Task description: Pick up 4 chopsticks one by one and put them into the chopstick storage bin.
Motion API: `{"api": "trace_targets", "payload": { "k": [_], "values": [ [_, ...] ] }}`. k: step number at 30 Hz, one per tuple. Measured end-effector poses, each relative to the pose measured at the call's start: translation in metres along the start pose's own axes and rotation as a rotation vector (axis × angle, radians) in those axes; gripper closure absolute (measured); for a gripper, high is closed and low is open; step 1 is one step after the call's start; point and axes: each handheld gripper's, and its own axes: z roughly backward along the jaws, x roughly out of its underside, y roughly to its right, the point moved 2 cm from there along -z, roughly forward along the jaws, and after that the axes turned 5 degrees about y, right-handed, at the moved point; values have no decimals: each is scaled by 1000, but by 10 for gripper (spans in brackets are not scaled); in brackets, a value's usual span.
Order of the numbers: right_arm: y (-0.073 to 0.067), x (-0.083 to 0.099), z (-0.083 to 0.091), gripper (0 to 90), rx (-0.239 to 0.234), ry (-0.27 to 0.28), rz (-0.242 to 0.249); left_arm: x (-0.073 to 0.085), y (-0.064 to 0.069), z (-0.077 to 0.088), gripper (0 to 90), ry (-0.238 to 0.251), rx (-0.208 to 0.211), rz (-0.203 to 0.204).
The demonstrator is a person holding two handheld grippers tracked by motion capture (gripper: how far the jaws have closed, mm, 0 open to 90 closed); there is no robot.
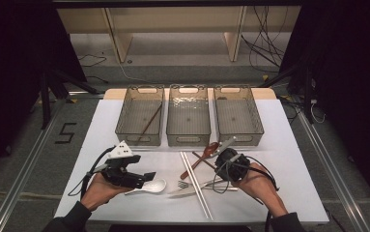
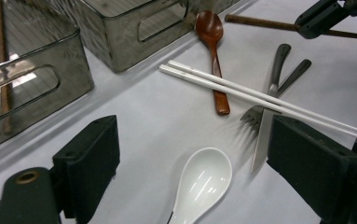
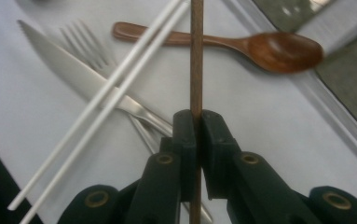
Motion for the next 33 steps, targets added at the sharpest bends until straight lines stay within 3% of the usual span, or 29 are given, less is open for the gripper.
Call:
{"api": "trace_targets", "payload": {
  "k": [13,20,22,26,29,33],
  "values": [
    [-32,-14,-2,857,-73,20,144,-10,9,-22,165,-78,38,-119],
    [-46,-19,-2,857,-97,22,223,-14,20,-34,176,-125,94,-187],
    [-50,-20,-2,857,-104,19,244,-14,24,-35,191,-135,112,-234],
    [-57,-22,-3,857,-125,16,278,-14,31,-39,229,-153,149,-275],
    [-61,-22,-4,857,-128,15,309,-13,35,-42,272,-180,157,-329],
    [-65,-23,-5,857,-139,10,326,-12,38,-44,325,-204,173,-359]
  ]
}}
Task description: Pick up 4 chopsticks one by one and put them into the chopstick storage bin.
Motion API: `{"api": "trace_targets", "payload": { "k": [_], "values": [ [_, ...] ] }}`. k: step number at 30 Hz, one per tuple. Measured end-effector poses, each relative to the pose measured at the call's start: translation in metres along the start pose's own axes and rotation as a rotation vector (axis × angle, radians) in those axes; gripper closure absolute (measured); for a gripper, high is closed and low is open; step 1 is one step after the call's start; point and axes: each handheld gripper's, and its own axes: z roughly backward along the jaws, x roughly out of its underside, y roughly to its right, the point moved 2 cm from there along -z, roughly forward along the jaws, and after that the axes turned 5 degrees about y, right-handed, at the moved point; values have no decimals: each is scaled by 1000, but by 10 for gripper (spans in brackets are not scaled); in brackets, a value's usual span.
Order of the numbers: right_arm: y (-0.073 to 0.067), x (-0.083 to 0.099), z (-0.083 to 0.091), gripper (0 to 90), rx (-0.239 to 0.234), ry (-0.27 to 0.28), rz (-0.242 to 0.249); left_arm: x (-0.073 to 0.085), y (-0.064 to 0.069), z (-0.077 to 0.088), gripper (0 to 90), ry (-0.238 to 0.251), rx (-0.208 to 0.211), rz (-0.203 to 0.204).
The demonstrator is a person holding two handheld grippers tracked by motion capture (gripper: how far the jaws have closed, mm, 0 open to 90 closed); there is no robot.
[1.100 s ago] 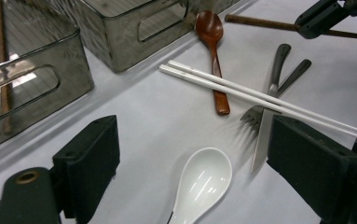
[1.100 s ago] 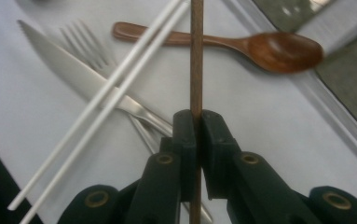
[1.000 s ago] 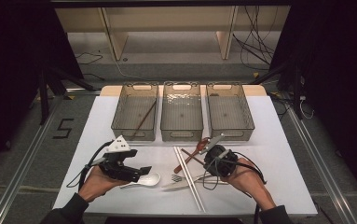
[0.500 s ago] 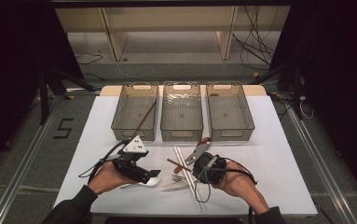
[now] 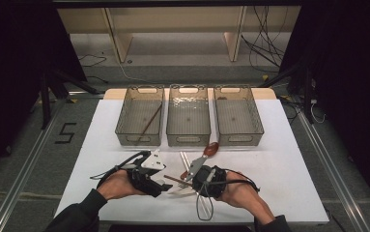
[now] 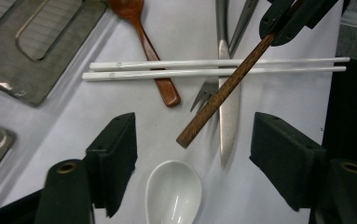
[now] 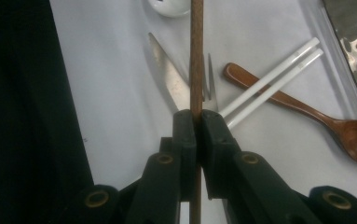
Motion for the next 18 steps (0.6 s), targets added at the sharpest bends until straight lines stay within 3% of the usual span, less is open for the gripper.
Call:
{"api": "trace_targets", "payload": {
  "k": [8,14,18],
  "values": [
    [-6,-4,-6,857,-13,16,49,-2,5,-7,456,-53,43,-25],
    [-9,-5,-7,857,-19,19,56,-1,8,-11,538,-82,79,-41],
    [-10,-6,-6,856,-27,10,69,-1,11,-12,584,-94,79,-53]
  ]
}}
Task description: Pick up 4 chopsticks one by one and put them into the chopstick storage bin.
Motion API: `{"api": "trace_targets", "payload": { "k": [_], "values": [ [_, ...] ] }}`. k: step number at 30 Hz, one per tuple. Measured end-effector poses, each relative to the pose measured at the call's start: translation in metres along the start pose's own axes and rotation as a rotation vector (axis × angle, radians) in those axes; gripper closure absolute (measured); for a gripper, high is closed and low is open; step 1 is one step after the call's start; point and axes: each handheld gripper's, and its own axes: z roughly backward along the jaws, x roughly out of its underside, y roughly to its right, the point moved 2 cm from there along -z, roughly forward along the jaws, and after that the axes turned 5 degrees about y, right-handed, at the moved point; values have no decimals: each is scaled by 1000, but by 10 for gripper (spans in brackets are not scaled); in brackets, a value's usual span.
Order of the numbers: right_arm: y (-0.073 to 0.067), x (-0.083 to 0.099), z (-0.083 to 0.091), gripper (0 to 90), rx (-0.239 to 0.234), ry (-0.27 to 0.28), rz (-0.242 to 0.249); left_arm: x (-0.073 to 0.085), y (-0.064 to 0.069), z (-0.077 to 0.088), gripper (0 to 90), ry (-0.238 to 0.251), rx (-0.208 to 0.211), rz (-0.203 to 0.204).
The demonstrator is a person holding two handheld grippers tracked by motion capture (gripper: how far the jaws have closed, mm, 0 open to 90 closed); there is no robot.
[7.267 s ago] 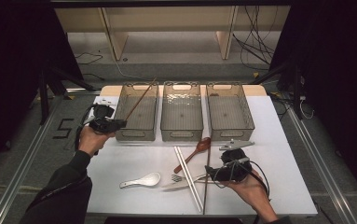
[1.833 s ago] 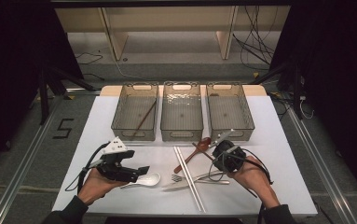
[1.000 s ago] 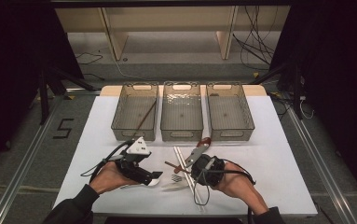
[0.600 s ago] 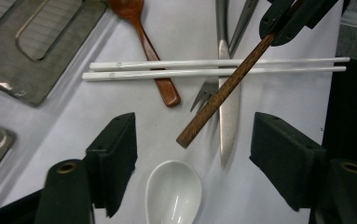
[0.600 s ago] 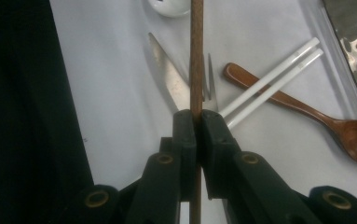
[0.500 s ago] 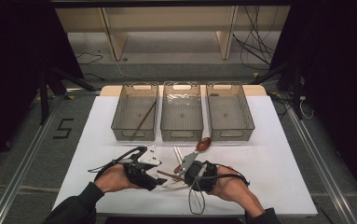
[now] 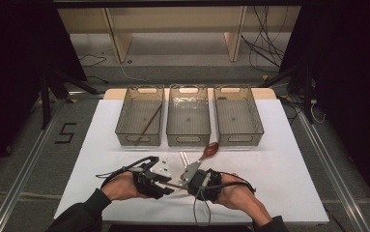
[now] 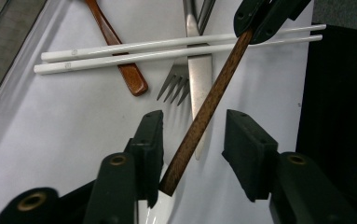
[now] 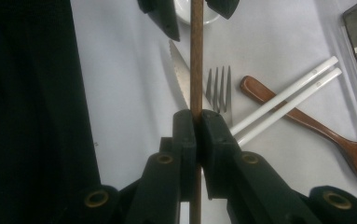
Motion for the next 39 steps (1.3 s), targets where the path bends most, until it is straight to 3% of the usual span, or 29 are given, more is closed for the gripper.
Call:
{"api": "trace_targets", "payload": {
  "k": [6,18,22,25,26,31,39],
  "values": [
    [-2,0,-1,857,-14,7,20,0,0,1,671,-3,14,-7],
    [-2,1,-1,835,-21,1,66,2,4,1,760,-34,77,-46],
    [2,2,0,778,11,24,49,2,7,2,822,-27,116,-56],
    [6,3,3,740,28,25,19,1,6,2,832,-32,97,-51],
    [7,3,4,678,34,37,4,2,5,3,832,-36,80,-49],
    [16,2,16,509,53,106,-90,8,-7,7,833,-27,36,9],
    [25,8,26,400,129,206,-203,9,-21,18,832,7,-55,149]
  ]
}}
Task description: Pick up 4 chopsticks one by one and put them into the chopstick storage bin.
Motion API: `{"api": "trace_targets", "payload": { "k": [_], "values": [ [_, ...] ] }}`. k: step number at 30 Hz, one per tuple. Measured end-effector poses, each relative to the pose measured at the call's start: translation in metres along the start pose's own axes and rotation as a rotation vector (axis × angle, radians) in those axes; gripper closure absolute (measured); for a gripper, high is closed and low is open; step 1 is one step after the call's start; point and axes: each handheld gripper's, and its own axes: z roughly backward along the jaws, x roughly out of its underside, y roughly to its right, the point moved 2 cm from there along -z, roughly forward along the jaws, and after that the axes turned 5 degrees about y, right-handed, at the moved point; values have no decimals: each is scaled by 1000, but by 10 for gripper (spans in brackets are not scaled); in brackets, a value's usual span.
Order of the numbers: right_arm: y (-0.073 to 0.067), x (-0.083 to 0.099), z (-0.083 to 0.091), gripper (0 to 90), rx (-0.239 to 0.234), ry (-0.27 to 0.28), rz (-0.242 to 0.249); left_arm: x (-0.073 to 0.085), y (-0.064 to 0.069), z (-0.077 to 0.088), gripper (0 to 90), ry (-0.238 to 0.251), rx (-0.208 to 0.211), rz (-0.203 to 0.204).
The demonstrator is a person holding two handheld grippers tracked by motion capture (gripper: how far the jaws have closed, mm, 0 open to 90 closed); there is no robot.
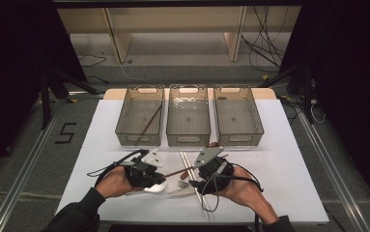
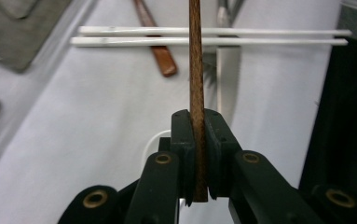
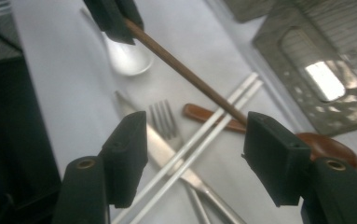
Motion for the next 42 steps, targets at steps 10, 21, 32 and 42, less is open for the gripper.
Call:
{"api": "trace_targets", "payload": {
  "k": [10,21,32,42],
  "values": [
    [10,13,-1,289,75,25,-154,2,-21,17,832,79,-99,142],
    [19,26,2,275,100,49,-253,6,-39,31,832,130,-180,212],
    [19,36,5,244,93,35,-287,12,-78,48,832,202,-263,339],
    [21,41,7,237,96,37,-305,15,-119,56,832,231,-350,437]
  ]
}}
